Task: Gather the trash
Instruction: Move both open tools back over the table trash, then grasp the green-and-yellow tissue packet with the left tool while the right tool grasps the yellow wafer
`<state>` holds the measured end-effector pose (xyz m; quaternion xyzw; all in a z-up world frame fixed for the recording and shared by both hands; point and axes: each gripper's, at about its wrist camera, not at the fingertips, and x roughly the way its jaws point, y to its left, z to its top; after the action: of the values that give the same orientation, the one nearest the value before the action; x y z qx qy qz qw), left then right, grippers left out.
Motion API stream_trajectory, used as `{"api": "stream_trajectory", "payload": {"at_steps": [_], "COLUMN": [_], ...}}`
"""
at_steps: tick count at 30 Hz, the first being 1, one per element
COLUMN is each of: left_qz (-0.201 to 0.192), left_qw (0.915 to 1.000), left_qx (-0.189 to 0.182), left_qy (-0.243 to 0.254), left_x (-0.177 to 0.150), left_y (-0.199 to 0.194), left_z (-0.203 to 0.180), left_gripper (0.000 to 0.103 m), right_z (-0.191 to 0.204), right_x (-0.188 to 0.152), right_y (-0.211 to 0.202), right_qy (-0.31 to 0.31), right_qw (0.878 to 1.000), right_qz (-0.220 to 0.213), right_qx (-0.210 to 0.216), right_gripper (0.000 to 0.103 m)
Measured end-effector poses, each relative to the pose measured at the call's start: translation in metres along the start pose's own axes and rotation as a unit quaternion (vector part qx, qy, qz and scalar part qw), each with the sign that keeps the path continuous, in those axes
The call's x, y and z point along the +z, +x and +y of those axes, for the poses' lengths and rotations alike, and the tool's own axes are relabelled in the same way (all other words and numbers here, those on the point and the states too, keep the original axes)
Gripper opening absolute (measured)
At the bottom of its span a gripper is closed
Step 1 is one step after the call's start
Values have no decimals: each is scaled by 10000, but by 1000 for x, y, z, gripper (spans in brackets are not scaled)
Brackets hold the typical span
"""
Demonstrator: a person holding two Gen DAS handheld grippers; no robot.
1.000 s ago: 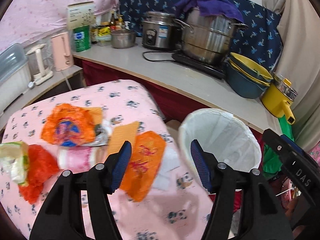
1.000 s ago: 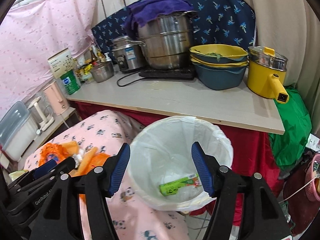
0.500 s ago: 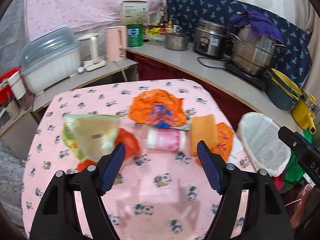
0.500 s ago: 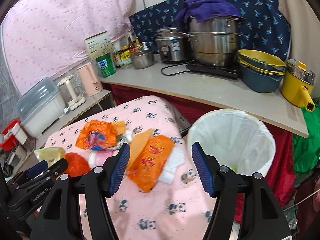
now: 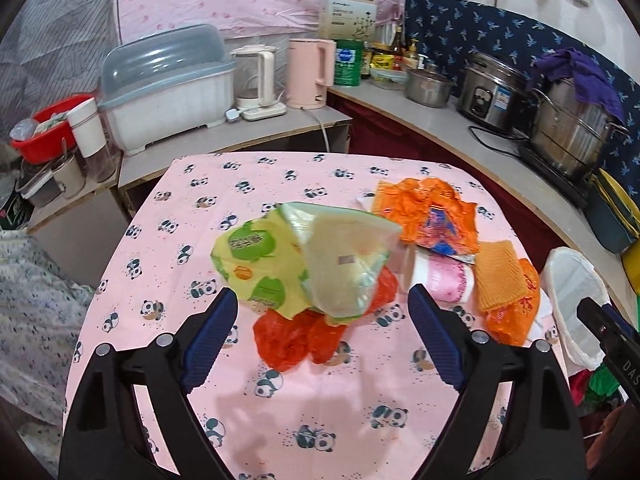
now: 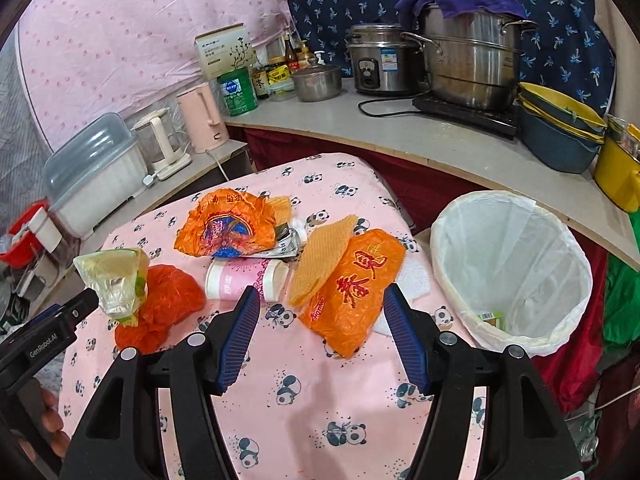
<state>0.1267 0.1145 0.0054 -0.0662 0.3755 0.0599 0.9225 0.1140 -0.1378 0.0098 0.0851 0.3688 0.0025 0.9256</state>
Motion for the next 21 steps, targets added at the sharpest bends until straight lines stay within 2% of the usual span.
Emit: {"api": "stream_trajectory", "payload": {"at_steps": [13,19,21], "left_qz": [142,270,289], "left_qw": [9998,9996,9996], "left_qx": [40,-16,-41], "left_qy": [-116,-67,-66], "left_x": [8,11,12], "left_y": [32,45,48], "left_z": [15,13,13], "left_gripper": [81,53,35], "right_z": [11,7,4], "right_x": [5,10,11], "right_y": [38,66,77], "right_qy": [-59,-8,19], "right_qw": [9997,9994,9992], "right_qz": [233,339,377], "right_qx": [-27,-104,-154], "right_gripper": [62,62,62]}}
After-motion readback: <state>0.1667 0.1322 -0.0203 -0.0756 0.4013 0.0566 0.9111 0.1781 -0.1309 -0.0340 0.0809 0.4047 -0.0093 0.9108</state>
